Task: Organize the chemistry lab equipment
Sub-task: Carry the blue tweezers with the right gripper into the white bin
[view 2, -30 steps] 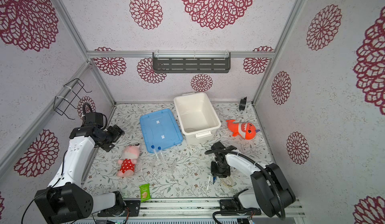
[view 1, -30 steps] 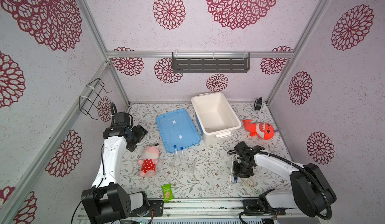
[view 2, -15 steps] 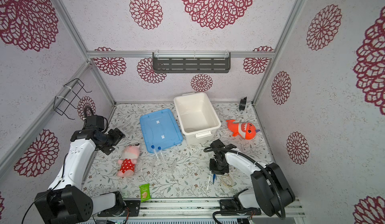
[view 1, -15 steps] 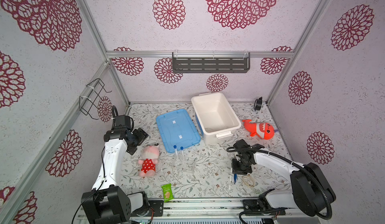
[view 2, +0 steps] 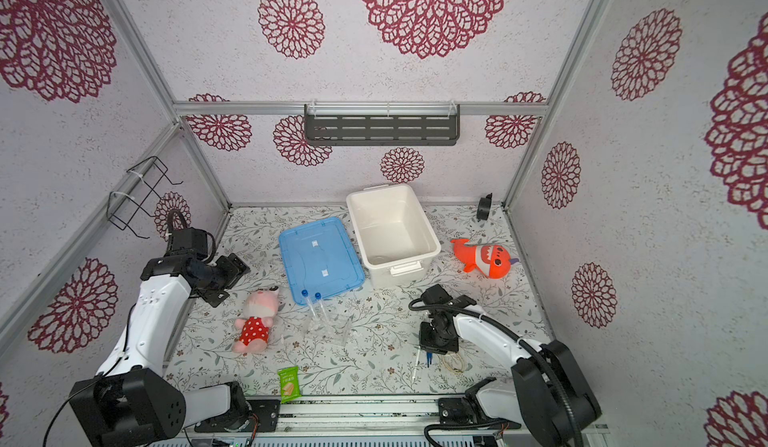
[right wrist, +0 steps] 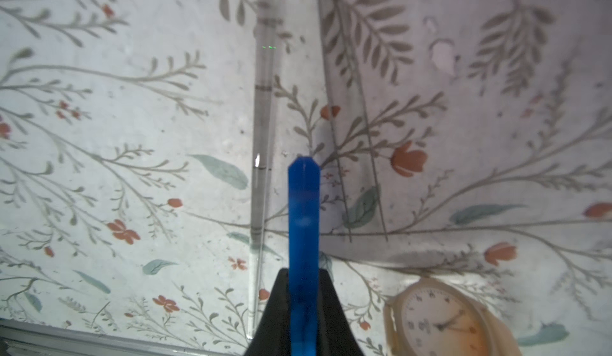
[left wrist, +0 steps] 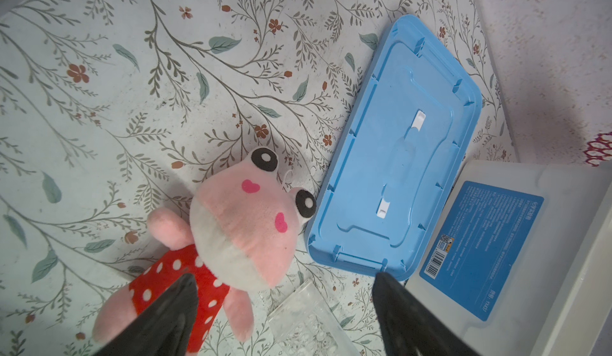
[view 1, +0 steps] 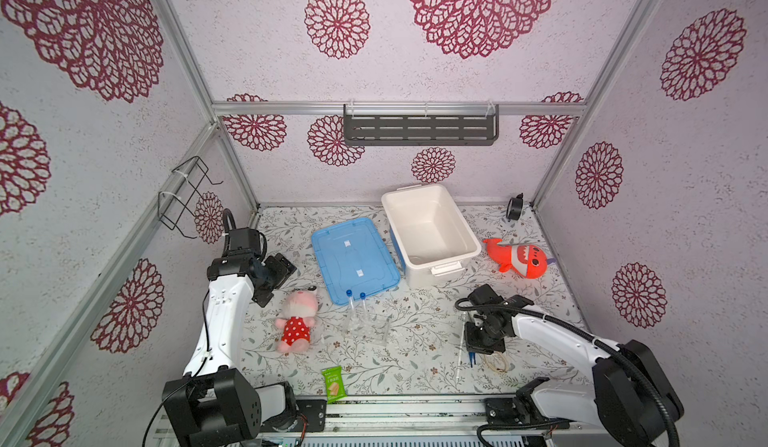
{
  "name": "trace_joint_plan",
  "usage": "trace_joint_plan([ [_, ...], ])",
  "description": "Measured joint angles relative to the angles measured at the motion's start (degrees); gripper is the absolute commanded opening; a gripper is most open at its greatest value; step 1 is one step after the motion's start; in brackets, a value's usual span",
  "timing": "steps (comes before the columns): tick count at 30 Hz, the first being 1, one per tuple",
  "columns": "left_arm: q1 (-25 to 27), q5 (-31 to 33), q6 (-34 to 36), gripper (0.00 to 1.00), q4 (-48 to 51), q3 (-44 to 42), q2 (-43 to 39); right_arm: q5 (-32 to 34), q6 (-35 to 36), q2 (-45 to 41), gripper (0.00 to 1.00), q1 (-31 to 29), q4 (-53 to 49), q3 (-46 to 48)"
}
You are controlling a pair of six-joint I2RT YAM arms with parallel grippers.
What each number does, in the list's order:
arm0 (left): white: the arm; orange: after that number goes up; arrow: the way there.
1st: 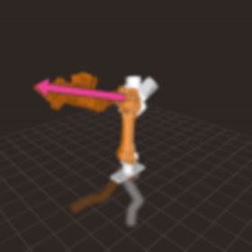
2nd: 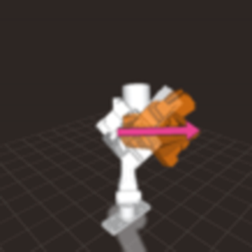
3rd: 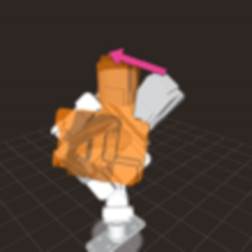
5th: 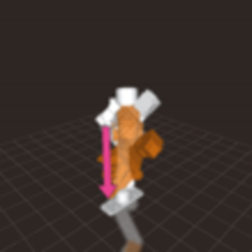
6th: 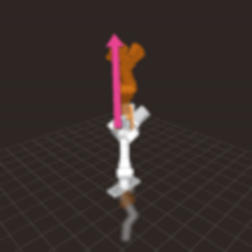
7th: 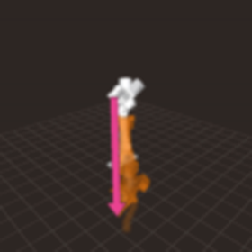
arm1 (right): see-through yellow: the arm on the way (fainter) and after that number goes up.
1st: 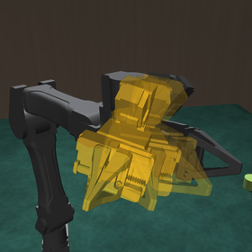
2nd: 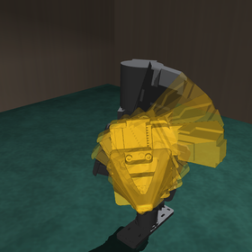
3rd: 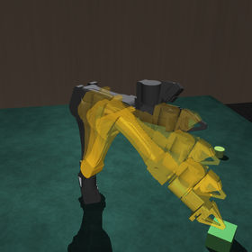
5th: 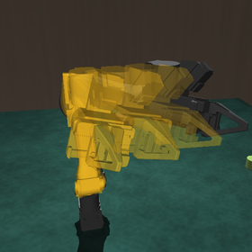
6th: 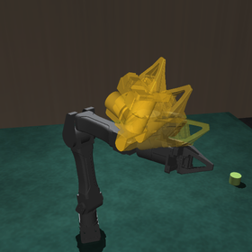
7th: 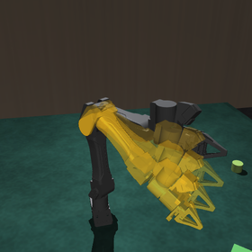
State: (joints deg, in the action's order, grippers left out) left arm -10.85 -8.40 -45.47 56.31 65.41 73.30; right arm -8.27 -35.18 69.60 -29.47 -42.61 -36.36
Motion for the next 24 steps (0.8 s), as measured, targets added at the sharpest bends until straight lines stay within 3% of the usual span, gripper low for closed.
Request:
trace_joint_plan([
  [7,0.00,0.13,-0.42,0.86,-0.11,0.00,0.00,4.37,0.09,-7.23,0.12,0.00,-5.84,-9.49],
  [16,0.22,-3.67,-3.69,0.86,-2.45,0.02,3.41,12.28,4.96,-7.65,0.11,0.02,-9.90,-31.91],
  [24,0.92,-5.11,-4.04,0.86,-3.32,0.92,5.66,12.94,12.00,12.13,0.11,0.02,-9.62,-56.26],
])
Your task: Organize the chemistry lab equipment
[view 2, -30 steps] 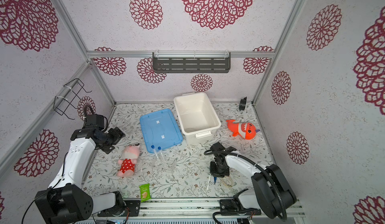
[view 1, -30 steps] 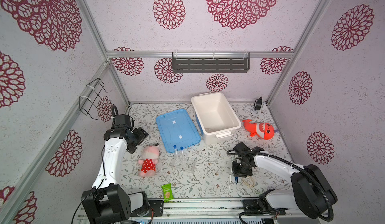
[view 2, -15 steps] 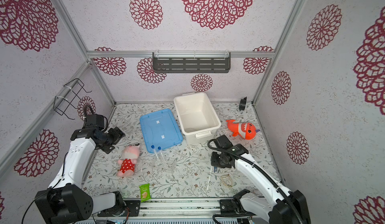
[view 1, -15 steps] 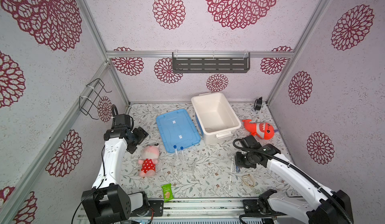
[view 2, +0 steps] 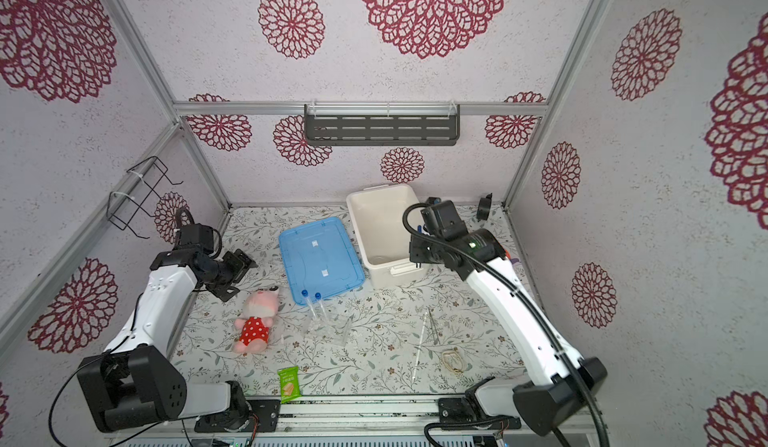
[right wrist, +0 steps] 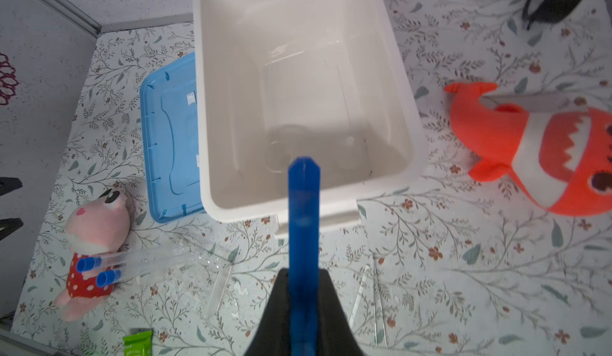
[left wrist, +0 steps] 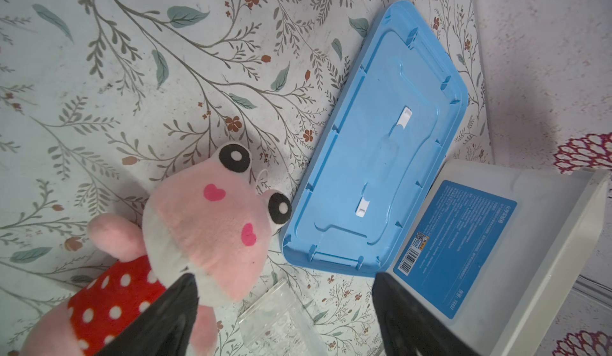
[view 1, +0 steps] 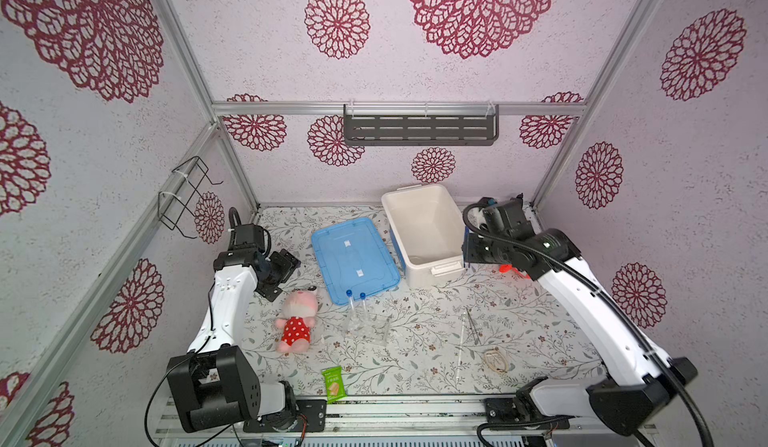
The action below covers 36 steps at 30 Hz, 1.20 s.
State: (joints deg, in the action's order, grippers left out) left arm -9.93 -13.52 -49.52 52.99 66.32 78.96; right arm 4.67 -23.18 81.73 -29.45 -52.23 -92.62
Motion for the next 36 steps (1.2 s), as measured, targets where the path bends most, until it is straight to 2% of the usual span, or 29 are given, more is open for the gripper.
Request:
trace_joint_plan([
  [12,2.69,-1.29,0.94,0.87,0.57,0.57,0.63,5.77,10.67,31.36,0.11,1.86,3.45,-20.68],
  [21,2.75,-1.70,-1.57,0.87,-2.64,-2.16,0.35,9.25,14.45,43.85,0.12,4.20,1.70,-26.82],
  [28,2.78,-0.85,0.44,0.87,-1.25,3.13,2.36,10.82,15.89,53.68,0.12,4.94,1.42,-36.48],
  [36,2.78,-0.09,2.62,0.88,-0.33,6.45,5.18,11.28,16.13,58.40,0.13,5.05,3.91,-37.66],
])
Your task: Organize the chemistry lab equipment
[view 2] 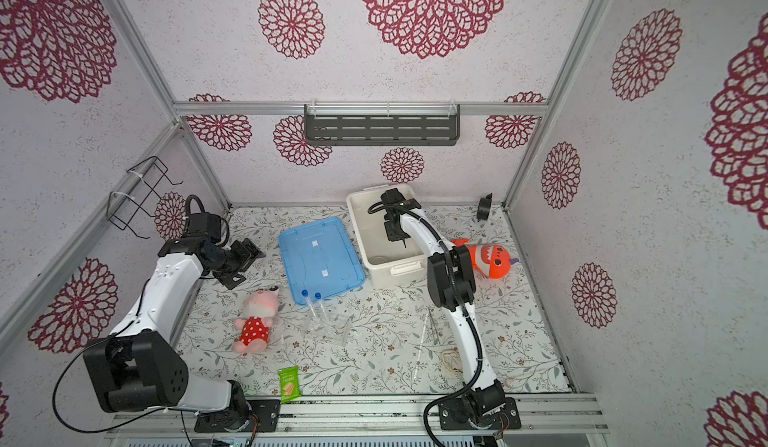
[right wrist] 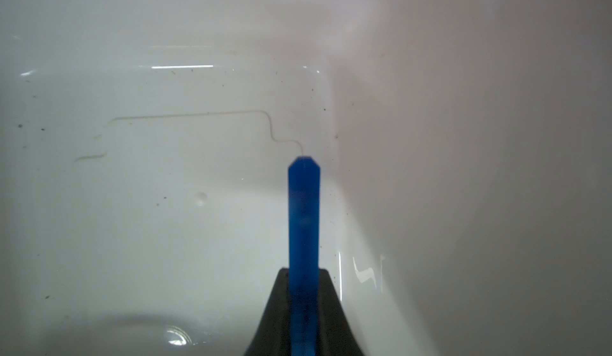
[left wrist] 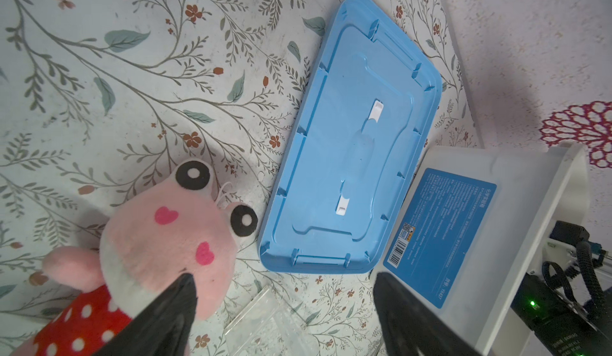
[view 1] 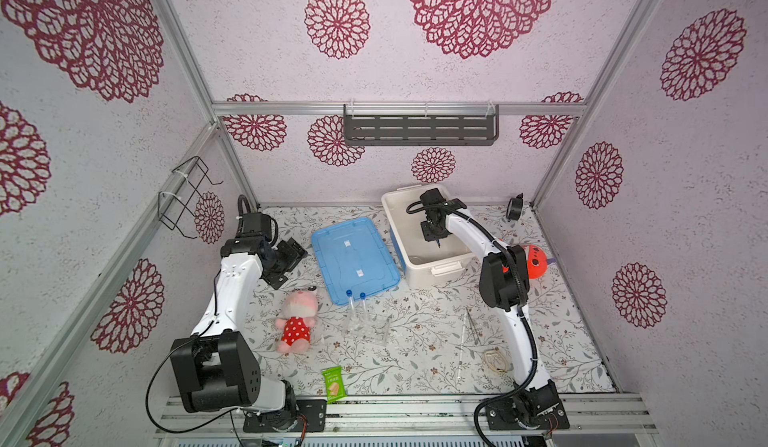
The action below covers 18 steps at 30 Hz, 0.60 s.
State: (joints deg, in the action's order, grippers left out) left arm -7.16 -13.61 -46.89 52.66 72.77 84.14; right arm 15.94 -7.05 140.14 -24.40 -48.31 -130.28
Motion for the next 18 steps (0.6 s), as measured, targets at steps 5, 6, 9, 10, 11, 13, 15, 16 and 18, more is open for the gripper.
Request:
trace_joint_plan([
  [5,-0.02,1.46,1.22,0.88,0.61,0.15,0.22,0.04,0.04,0.90,0.15,0.02,2.03,-0.04],
  [6,-0.02,1.77,1.49,0.88,0.72,0.15,0.22,-0.02,0.07,1.05,0.16,0.04,2.21,-0.04],
  [9,-0.24,2.86,2.47,0.88,2.03,1.33,0.42,-0.13,0.04,1.57,0.16,0.04,2.60,-0.11],
  [10,-0.24,3.48,2.80,0.88,2.27,2.01,0.57,-0.17,0.04,1.75,0.17,0.07,2.80,-0.11],
  [11,-0.24,3.98,3.17,0.88,2.32,2.64,0.70,-0.17,0.09,1.84,0.20,0.07,3.06,-0.11],
  [13,-0.24,4.79,3.65,0.89,2.29,3.37,0.76,-0.20,0.31,1.92,0.25,0.04,3.61,-0.11],
  [15,-0.28,5.55,3.85,0.89,2.32,3.69,0.81,-0.22,0.09,1.92,0.27,0.07,4.02,-0.11],
  [16,-0.28,5.81,3.82,0.89,2.32,3.87,0.98,-0.28,0.07,1.92,0.27,0.07,4.26,-0.11],
  [18,-0.28,6.12,3.80,0.89,2.23,4.15,1.66,-0.79,0.00,1.92,0.28,0.07,4.55,-0.11],
])
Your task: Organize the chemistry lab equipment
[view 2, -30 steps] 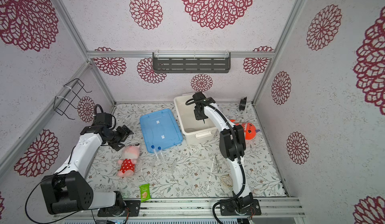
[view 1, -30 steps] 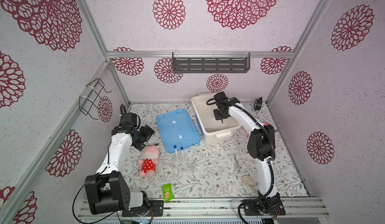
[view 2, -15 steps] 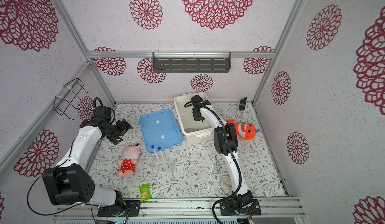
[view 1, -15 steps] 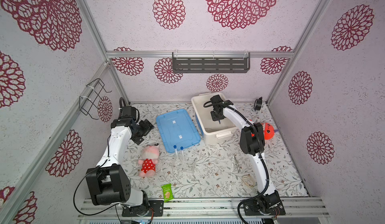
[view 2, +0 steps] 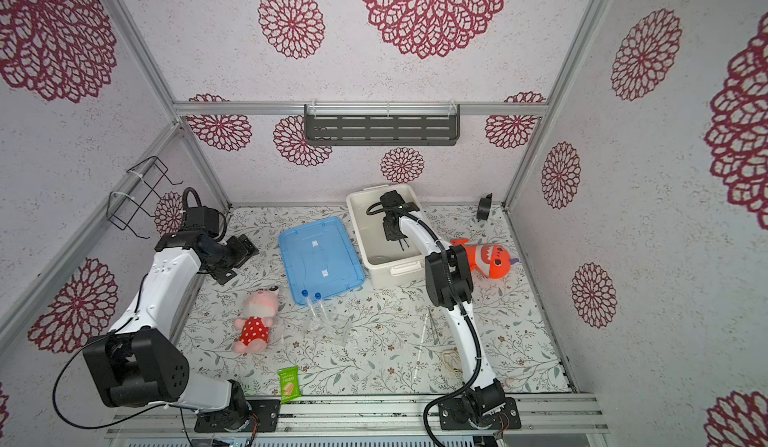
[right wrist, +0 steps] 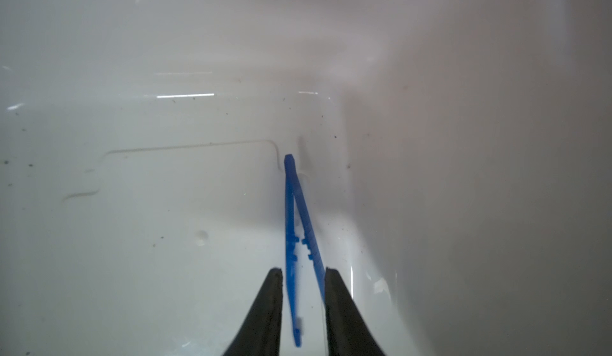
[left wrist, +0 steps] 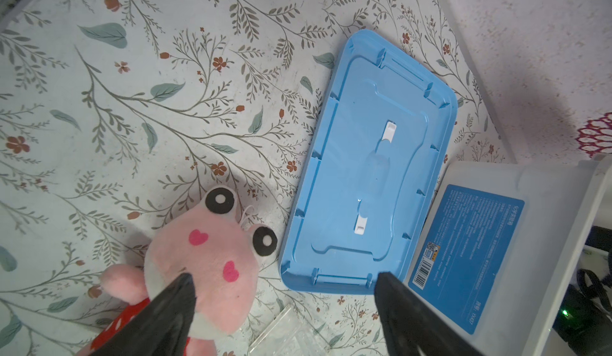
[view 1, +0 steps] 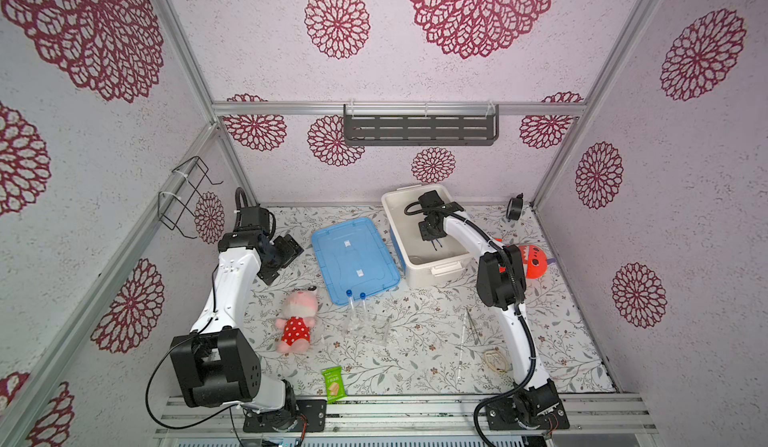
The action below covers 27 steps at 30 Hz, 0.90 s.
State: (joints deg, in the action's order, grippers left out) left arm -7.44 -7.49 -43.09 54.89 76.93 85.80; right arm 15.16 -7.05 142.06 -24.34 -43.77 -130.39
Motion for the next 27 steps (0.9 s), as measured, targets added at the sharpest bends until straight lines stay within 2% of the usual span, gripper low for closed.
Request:
trace_joint_plan([
  [8,0.00,0.85,-0.02,0.89,0.20,0.07,3.28,-1.49,1.20,-3.87,0.32,0.00,0.48,0.33],
  [14,0.00,2.27,-0.39,0.89,1.97,0.07,3.28,-2.05,-2.10,-14.93,0.41,0.00,3.34,5.55],
  [23,0.07,3.80,-3.54,0.89,9.60,1.20,2.62,-5.18,-8.46,-33.86,0.48,-0.02,11.54,23.74],
  [27,0.42,4.11,-3.87,0.89,11.19,-0.57,0.39,-4.70,-11.23,-43.43,0.49,-0.07,15.34,37.29],
])
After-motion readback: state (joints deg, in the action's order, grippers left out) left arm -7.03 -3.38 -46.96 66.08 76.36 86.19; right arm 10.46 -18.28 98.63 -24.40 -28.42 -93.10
